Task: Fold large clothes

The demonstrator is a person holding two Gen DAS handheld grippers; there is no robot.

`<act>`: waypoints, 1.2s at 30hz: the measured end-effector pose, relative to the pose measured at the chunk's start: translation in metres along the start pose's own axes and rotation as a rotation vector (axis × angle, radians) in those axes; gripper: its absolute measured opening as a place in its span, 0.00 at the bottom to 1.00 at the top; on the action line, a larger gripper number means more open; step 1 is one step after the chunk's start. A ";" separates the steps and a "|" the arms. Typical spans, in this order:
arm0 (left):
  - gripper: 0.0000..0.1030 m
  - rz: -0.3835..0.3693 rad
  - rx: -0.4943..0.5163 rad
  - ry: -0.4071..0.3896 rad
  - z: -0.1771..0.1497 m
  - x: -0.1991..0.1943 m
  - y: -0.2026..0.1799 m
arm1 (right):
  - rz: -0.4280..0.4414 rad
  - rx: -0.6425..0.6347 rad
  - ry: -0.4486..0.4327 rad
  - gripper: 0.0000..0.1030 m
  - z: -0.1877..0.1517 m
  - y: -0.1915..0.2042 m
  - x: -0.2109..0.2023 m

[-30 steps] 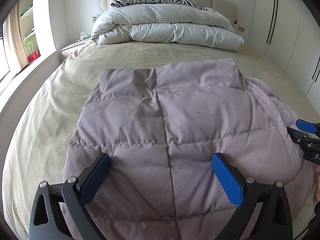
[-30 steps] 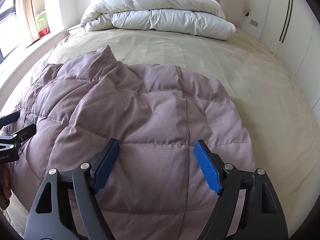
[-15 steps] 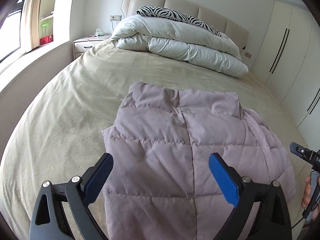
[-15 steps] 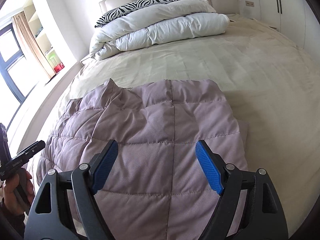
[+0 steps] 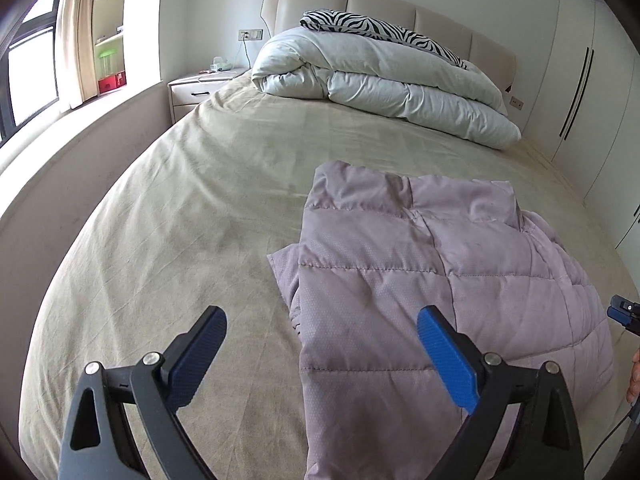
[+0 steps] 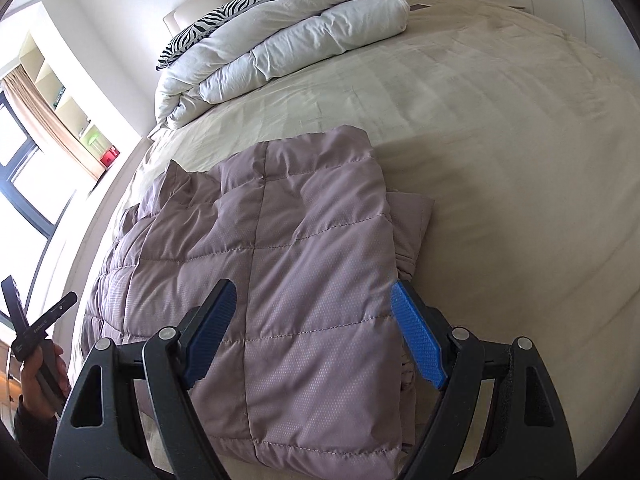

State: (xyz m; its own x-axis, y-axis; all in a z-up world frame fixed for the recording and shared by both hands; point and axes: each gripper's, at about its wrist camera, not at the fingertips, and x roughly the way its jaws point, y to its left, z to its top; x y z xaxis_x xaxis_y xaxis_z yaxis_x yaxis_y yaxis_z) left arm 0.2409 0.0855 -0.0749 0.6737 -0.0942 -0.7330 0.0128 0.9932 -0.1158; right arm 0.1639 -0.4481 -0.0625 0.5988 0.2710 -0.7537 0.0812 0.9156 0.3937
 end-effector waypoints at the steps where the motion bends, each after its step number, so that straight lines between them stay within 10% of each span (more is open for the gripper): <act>1: 0.96 -0.005 -0.001 0.005 0.000 0.001 0.000 | 0.009 0.000 0.009 0.78 0.000 -0.002 0.002; 7: 0.97 -0.048 -0.020 0.044 0.002 0.015 0.006 | 0.086 0.072 0.032 0.78 0.008 -0.021 0.013; 20: 1.00 -0.428 -0.319 0.308 -0.011 0.093 0.053 | 0.250 0.310 0.174 0.91 0.014 -0.110 0.069; 26: 1.00 -0.538 -0.370 0.376 -0.005 0.113 0.056 | 0.403 0.322 0.203 0.91 0.026 -0.099 0.102; 36: 0.83 -0.630 -0.386 0.406 0.008 0.132 0.058 | 0.335 0.221 0.293 0.77 0.035 -0.059 0.141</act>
State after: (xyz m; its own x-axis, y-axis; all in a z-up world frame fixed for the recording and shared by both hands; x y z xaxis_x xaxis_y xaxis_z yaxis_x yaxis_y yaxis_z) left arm 0.3371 0.1314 -0.1730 0.3060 -0.7137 -0.6301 -0.0058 0.6604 -0.7509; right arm 0.2715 -0.4741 -0.1738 0.3745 0.6405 -0.6704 0.1083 0.6879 0.7177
